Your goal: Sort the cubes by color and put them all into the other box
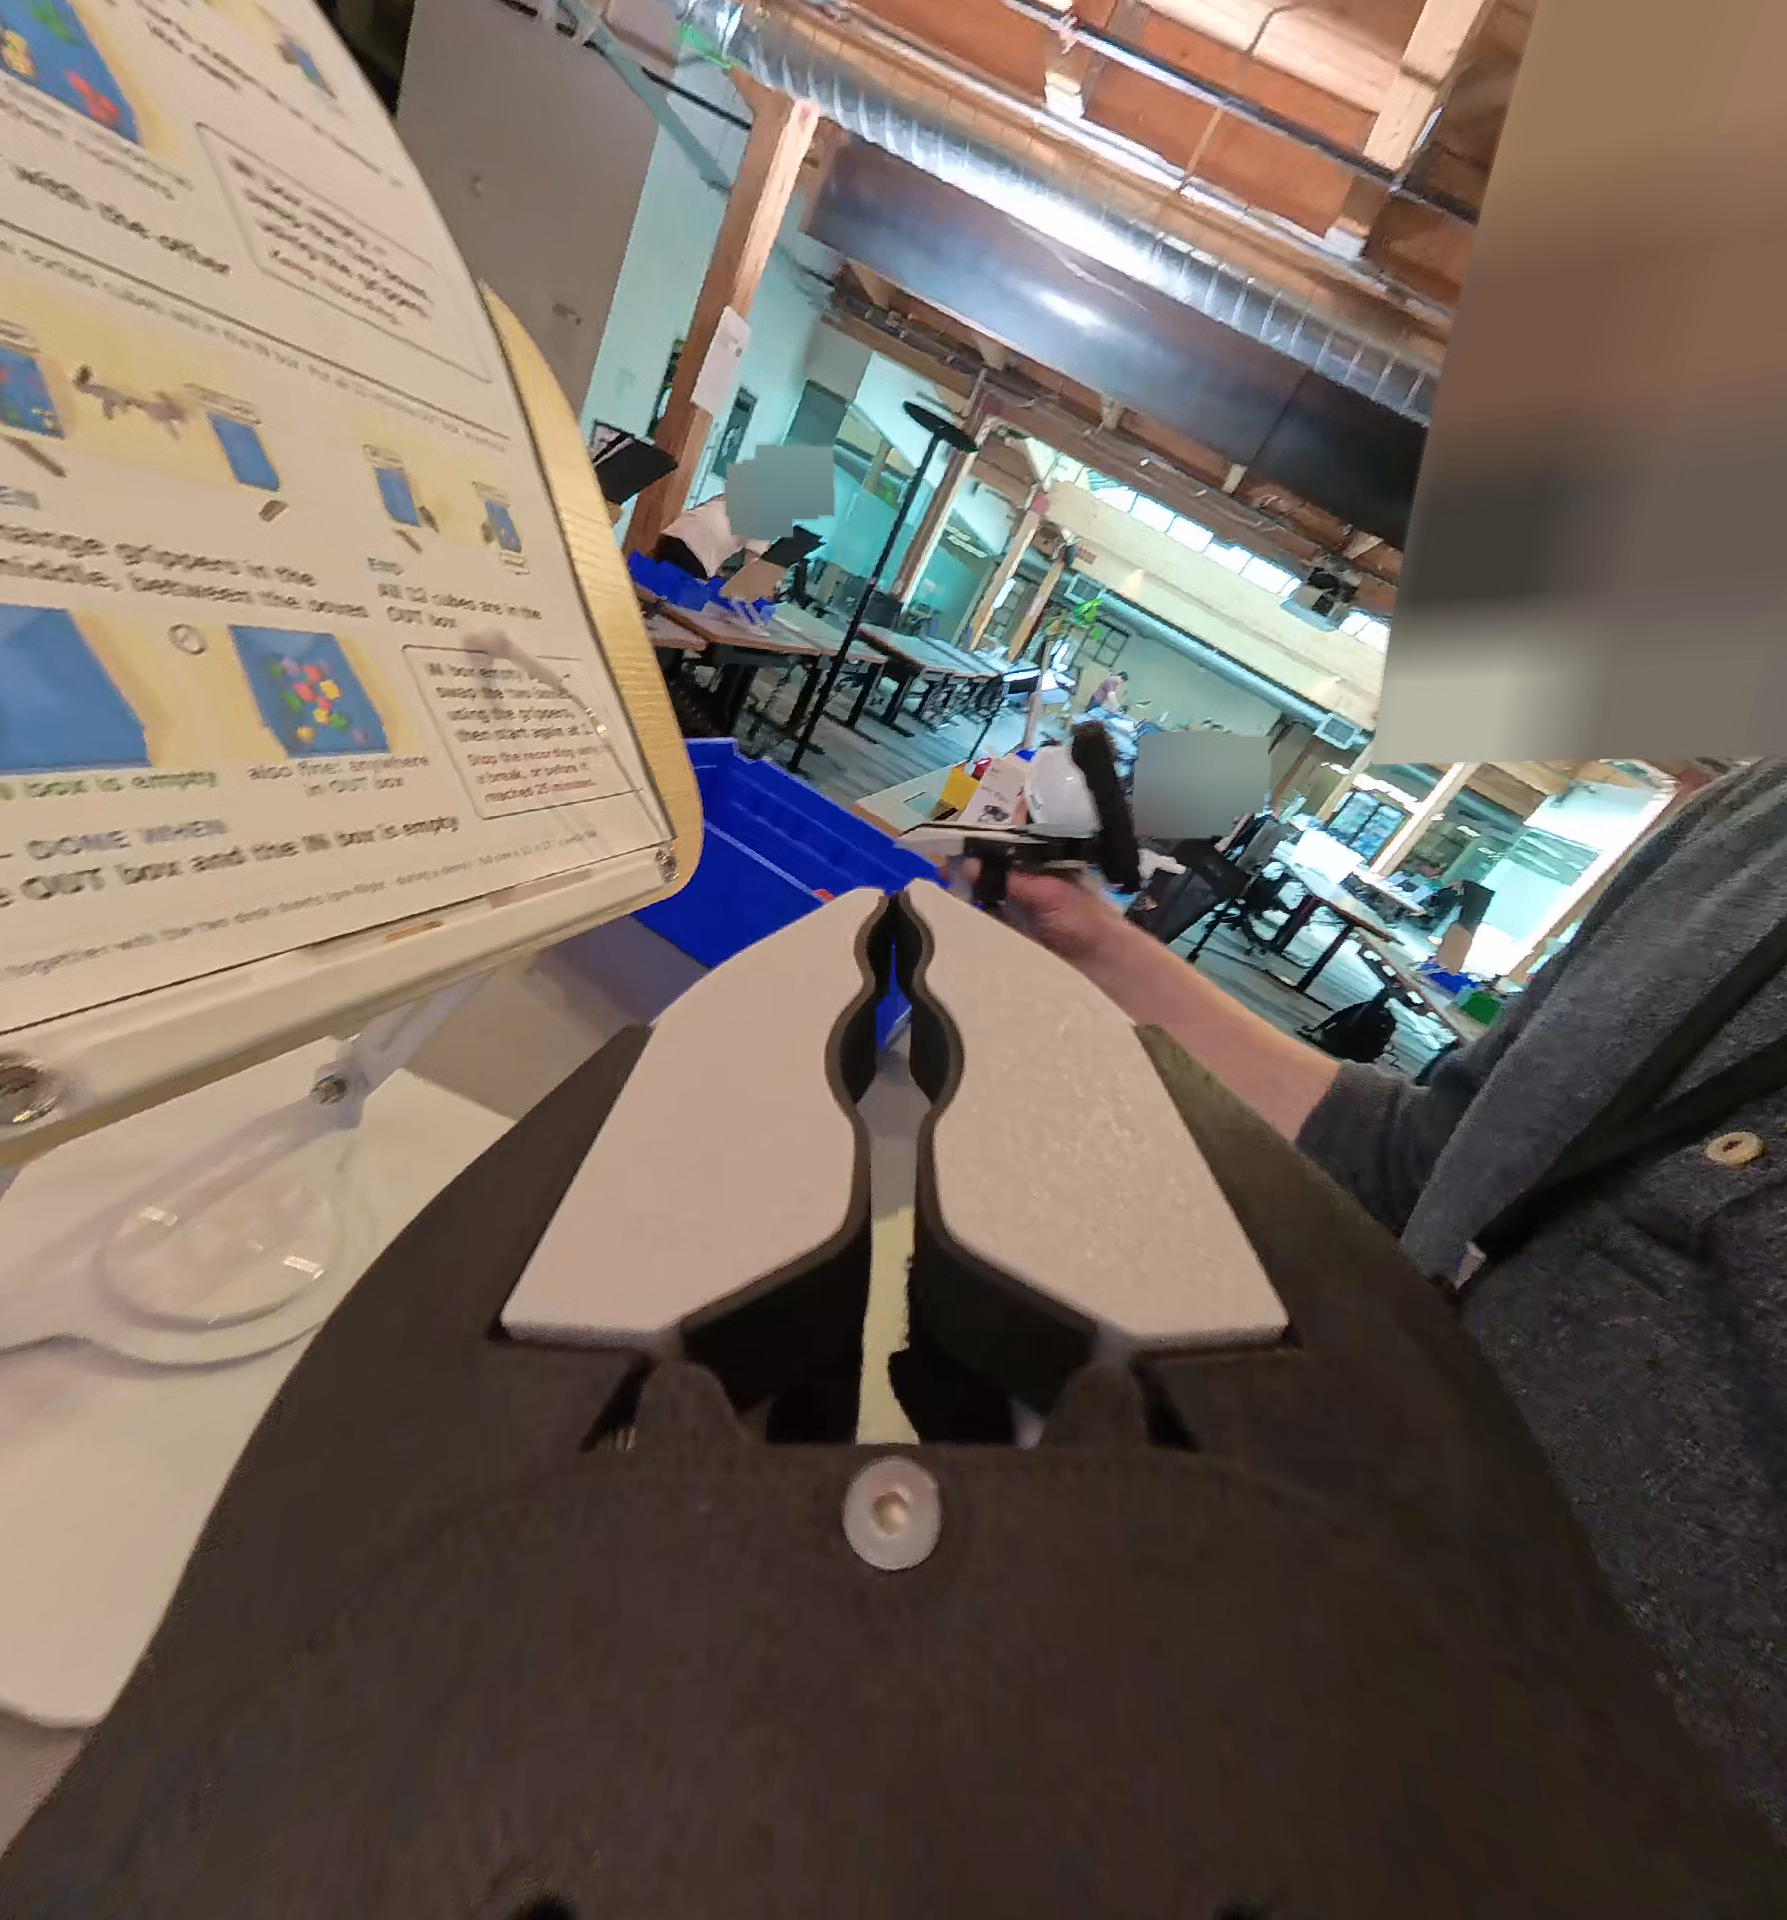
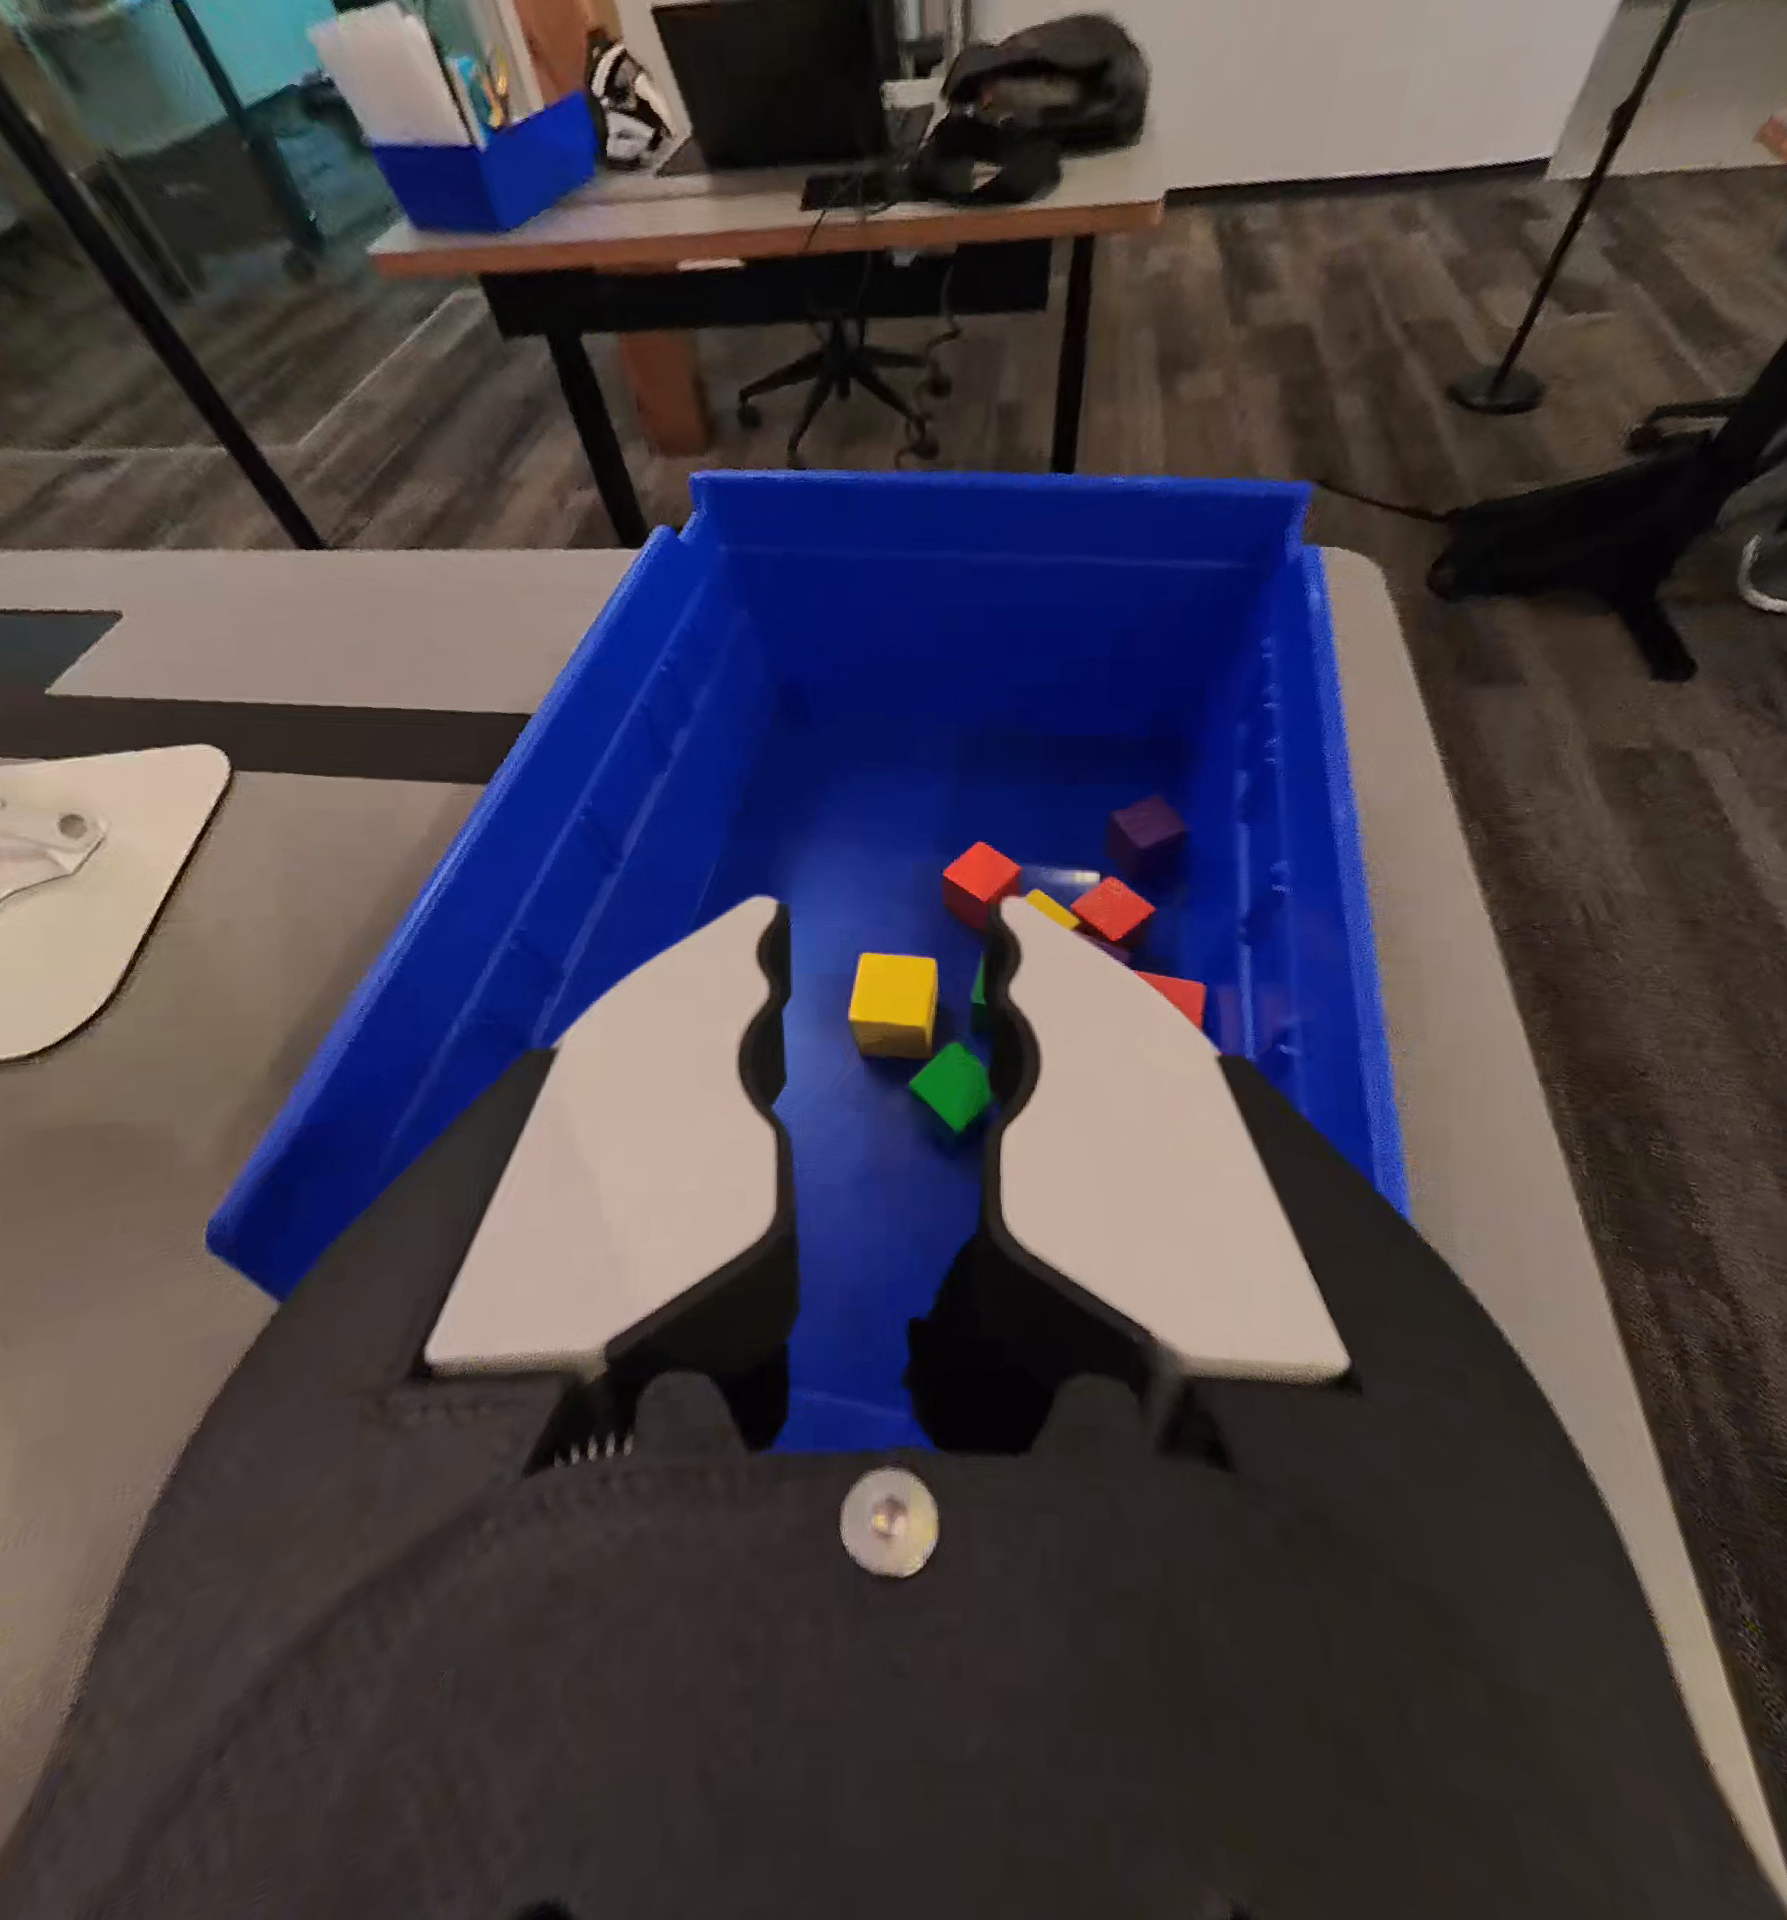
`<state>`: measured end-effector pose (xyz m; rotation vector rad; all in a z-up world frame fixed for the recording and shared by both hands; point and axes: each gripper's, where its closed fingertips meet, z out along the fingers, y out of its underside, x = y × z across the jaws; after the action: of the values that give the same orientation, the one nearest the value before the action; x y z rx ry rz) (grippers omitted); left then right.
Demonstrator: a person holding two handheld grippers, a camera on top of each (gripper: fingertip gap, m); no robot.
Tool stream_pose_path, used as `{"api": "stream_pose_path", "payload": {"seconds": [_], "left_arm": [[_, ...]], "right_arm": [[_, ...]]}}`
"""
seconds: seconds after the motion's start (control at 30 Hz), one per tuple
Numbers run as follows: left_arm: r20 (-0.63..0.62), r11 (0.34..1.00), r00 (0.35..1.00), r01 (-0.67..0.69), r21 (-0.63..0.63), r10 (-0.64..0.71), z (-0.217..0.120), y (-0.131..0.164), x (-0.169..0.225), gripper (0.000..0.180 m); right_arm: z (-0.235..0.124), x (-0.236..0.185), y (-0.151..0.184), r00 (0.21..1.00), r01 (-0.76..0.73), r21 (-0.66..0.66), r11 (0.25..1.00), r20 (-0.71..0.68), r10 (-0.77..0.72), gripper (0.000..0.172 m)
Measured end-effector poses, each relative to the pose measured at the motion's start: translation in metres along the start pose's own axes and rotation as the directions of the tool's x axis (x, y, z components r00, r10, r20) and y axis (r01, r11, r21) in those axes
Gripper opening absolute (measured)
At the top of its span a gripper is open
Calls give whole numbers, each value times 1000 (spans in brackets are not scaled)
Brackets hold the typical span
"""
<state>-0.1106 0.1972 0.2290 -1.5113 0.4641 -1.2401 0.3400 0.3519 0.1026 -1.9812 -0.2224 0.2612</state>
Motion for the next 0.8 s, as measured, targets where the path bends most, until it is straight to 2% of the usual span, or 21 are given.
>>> {"api": "stream_pose_path", "payload": {"seconds": [0.17,0.27,0.4,0.53,0.6,0.7,0.8], "left_arm": [[101,1000,995,21,-20,-19,-20,7,-23,0],[220,1000,976,-4,-22,9,-40,7,-43,0],[432,997,899,-58,-56,76,-85,0,-77,4],[654,990,745,-128,-57,134,-152,-21,-107,18],[753,985,639,-154,-79,160,-191,-31,-119,27],[873,961,416,-206,-183,256,-257,-42,-136,40],[932,949,211,-181,-258,294,-324,-45,-154,56]], "right_arm": [[-22,6,8,999,-5,15,1000,-51,5,29],[-33,10,10,997,-4,34,999,-82,7,29],[-40,26,15,983,42,23,999,-181,-37,38],[-51,47,16,961,56,28,998,-274,-46,47],[-57,57,15,949,59,38,998,-312,-44,51],[-59,76,20,931,61,13,998,-362,-52,59],[-56,92,31,917,54,-31,998,-394,-61,69]]}}
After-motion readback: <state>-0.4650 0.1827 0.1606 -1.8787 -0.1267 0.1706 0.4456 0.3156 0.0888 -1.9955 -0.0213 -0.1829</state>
